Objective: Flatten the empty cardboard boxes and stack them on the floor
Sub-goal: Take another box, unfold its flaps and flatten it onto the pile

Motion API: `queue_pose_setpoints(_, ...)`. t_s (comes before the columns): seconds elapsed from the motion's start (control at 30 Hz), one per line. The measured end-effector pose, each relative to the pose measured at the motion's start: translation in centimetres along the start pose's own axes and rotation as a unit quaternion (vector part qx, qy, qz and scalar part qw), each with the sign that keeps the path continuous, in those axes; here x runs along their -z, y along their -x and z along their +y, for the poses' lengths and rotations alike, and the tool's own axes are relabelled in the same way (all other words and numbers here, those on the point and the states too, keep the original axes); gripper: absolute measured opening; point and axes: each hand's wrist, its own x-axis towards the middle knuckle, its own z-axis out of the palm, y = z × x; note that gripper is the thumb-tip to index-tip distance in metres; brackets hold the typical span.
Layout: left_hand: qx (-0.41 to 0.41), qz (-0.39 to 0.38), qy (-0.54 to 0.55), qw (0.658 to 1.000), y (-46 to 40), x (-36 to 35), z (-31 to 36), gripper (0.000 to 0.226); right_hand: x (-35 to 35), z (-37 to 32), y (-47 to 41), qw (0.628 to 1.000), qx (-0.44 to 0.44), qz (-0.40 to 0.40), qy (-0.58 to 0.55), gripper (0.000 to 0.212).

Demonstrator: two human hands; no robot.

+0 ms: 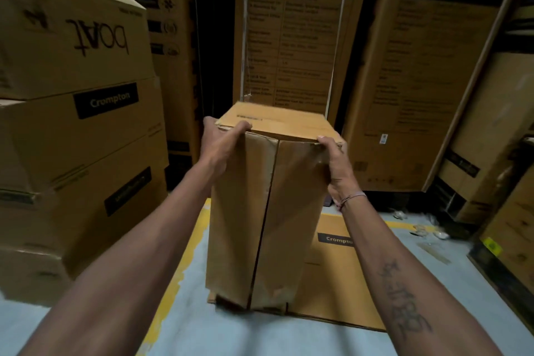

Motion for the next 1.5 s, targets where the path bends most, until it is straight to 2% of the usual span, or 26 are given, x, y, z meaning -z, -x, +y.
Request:
queue_pose_setpoints(0.1, -0.063, 0.004, 0.022, 0.998, 0.1, 0.2, 1.3, 0.070, 0.1, -1.3, -0.5, 0.999, 0.027, -0.027, -0.032, 0.065)
queue_pose_setpoints(0.17, -0.076, -0.010, 0.049, 0.996, 0.2, 0.4, 0.6, 0.073, 0.3, -1.3, -0.6, 0.998, 0.022, -0.043, -0.042, 0.063)
queue_pose_setpoints(0.23, -0.048, -0.017, 0.065, 0.997, 0.4, 0.4, -1.3, 0.077, 0.7, -0.1, -0.4, 0.998, -0.001, -0.042, -0.041, 0.059)
queue_pose_setpoints(0.3, 0.006, -0.022, 0.064, 0.998, 1.1, 0.2, -3.9, 0.076, 1.4, 2.4, 0.0, 0.999, -0.028, -0.043, -0.016, 0.070)
queue_pose_setpoints(0.37, 0.065, -0.024, 0.018, 0.997, 2.1, 0.0, -7.1, 0.071, 2.4, 5.3, 1.3, 0.996, -0.074, -0.047, -0.020, 0.079)
queue_pose_setpoints(0.43, 0.106, -0.035, -0.047, 0.993, 3.0, 0.2, -10.2, 0.073, 3.2, 7.9, 3.3, 0.991, -0.118, -0.060, -0.008, 0.071)
queue_pose_setpoints(0.5, 0.110, -0.032, -0.103, 0.988, 3.3, 0.5, -12.2, 0.083, 3.6, 9.3, 4.6, 0.988, -0.142, -0.066, 0.013, 0.059)
queue_pose_setpoints(0.57, 0.098, -0.025, -0.163, 0.981, 3.3, 0.5, -12.3, 0.087, 3.4, 9.2, 4.5, 0.987, -0.144, -0.047, 0.057, 0.058)
queue_pose_setpoints(0.67, 0.112, -0.047, -0.221, 0.968, 2.2, 0.4, -10.6, 0.099, 2.7, 7.6, 3.2, 0.974, -0.151, -0.016, 0.165, 0.077)
queue_pose_setpoints(0.77, 0.134, -0.037, -0.211, 0.968, 0.7, 0.4, -9.2, 0.112, 2.1, 5.5, 2.7, 0.960, -0.164, -0.013, 0.225, 0.056)
queue_pose_setpoints(0.8, 0.133, -0.024, -0.211, 0.968, 0.3, 0.5, -9.0, 0.114, 2.2, 5.2, 2.8, 0.951, -0.177, -0.024, 0.253, 0.057)
queue_pose_setpoints(0.93, 0.109, 0.015, -0.247, 0.963, 0.0, 0.4, -7.9, 0.114, 3.9, 5.8, 3.1, 0.909, -0.224, -0.083, 0.342, 0.093)
queue_pose_setpoints(1.03, 0.096, 0.019, -0.256, 0.962, 0.4, 0.6, -7.7, 0.108, 4.1, 5.6, 3.6, 0.921, -0.171, -0.108, 0.332, 0.147)
queue_pose_setpoints(1.1, 0.081, 0.012, -0.284, 0.955, 0.9, 0.5, -7.4, 0.102, 3.7, 5.4, 4.0, 0.926, -0.122, -0.139, 0.330, 0.158)
queue_pose_setpoints(1.2, 0.083, -0.038, -0.363, 0.927, 1.0, 1.1, -6.6, 0.100, 3.7, 5.3, 4.4, 0.923, -0.076, -0.135, 0.352, 0.145)
queue_pose_setpoints(1.27, 0.094, -0.107, -0.400, 0.906, 0.7, 1.9, -5.6, 0.103, 4.4, 5.0, 4.8, 0.918, -0.069, -0.135, 0.365, 0.125)
queue_pose_setpoints(1.33, 0.083, -0.174, -0.446, 0.874, 0.8, 2.4, -4.5, 0.102, 5.2, 5.0, 5.2, 0.907, -0.065, -0.147, 0.389, 0.113)
queue_pose_setpoints(1.37, 0.058, -0.195, -0.485, 0.850, 1.1, 2.3, -4.4, 0.093, 5.6, 5.1, 5.4, 0.903, -0.065, -0.152, 0.397, 0.112)
queue_pose_setpoints(1.43, -0.021, -0.176, -0.557, 0.812, 2.0, 1.8, -5.3, 0.058, 6.1, 5.3, 6.0, 0.896, -0.061, -0.158, 0.411, 0.111)
queue_pose_setpoints(1.5, -0.077, -0.121, -0.571, 0.808, 3.2, 1.2, -6.9, 0.037, 6.7, 5.8, 6.7, 0.887, -0.058, -0.160, 0.429, 0.112)
